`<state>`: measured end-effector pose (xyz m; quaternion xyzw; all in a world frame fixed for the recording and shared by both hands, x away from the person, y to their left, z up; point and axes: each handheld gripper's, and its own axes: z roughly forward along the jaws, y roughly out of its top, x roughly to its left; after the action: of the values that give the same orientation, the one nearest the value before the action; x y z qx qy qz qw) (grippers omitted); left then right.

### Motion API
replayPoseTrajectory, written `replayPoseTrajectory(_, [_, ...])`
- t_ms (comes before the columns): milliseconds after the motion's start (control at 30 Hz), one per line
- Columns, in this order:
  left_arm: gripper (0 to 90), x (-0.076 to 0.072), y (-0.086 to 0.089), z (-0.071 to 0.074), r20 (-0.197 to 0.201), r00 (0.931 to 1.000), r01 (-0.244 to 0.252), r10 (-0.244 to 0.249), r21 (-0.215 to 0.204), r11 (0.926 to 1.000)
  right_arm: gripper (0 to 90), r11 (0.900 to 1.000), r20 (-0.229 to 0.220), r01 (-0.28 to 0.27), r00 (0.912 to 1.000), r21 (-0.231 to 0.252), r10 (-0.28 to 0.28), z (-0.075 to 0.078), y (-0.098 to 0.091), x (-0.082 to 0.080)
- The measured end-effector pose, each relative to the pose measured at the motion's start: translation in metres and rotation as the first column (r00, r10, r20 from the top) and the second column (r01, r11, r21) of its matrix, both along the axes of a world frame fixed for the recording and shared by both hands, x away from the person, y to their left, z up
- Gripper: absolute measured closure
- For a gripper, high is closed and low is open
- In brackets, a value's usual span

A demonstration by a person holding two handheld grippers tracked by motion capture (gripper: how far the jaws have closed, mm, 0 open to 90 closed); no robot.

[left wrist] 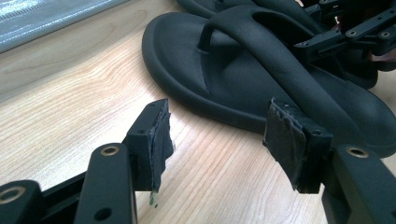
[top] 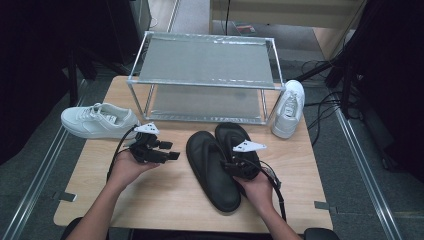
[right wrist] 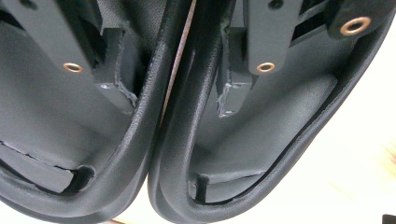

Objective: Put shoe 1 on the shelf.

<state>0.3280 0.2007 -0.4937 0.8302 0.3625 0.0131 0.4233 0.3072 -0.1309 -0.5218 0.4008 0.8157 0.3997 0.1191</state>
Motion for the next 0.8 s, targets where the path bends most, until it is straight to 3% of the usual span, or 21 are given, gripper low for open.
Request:
replayPoseTrajectory(633, [41.0,0.001,0.001,0.001,-0.002,1.0000,0.002,-0.002,-0.002,1.0000,71.0,0.9978,-0.066,0.065,0.9958,0.011,-0.064,0.005,-0.005,0.001])
replayPoseTrajectory(800, [40.8,0.001,0.001,0.000,-0.003,1.0000,0.001,-0.001,-0.007,1.0000,75.3,0.9973,-0.063,0.073,0.9953,0.000,-0.073,0.009,-0.009,0.003])
